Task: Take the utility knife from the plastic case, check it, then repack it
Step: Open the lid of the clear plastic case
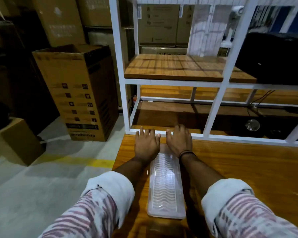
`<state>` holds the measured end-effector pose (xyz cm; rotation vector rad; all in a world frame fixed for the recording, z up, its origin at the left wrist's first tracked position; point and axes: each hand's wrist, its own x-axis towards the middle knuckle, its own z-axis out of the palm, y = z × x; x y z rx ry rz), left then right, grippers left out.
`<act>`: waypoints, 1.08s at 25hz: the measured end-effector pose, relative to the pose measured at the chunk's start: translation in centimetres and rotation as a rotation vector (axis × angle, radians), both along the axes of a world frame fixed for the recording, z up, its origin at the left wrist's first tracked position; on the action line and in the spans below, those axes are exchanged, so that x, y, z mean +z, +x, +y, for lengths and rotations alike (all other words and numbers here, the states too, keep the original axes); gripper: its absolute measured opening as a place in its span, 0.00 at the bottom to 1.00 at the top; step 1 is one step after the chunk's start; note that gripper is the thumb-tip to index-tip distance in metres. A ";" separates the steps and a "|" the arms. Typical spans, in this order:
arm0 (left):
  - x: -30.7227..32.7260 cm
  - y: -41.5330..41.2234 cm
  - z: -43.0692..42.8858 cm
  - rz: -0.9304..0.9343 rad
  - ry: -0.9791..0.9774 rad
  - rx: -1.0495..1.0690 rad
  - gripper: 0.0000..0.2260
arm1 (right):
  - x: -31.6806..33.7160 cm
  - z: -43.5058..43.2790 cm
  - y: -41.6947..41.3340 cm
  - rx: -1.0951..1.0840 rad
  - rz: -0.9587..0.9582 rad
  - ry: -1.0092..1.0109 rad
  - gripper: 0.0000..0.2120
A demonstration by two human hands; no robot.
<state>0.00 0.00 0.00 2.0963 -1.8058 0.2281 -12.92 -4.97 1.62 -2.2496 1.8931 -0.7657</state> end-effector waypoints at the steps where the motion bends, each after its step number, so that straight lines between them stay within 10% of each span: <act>1: -0.4 0.1 0.1 0.030 0.005 0.023 0.24 | -0.4 0.3 0.1 -0.046 -0.047 0.056 0.28; 12: -3.7 -0.9 -1.6 0.541 0.155 0.202 0.20 | -5.0 0.4 -0.7 -0.254 -0.294 0.341 0.27; 27: -4.4 -1.2 -1.1 0.566 -0.065 0.211 0.16 | -5.5 0.4 -0.2 -0.232 -0.265 0.096 0.22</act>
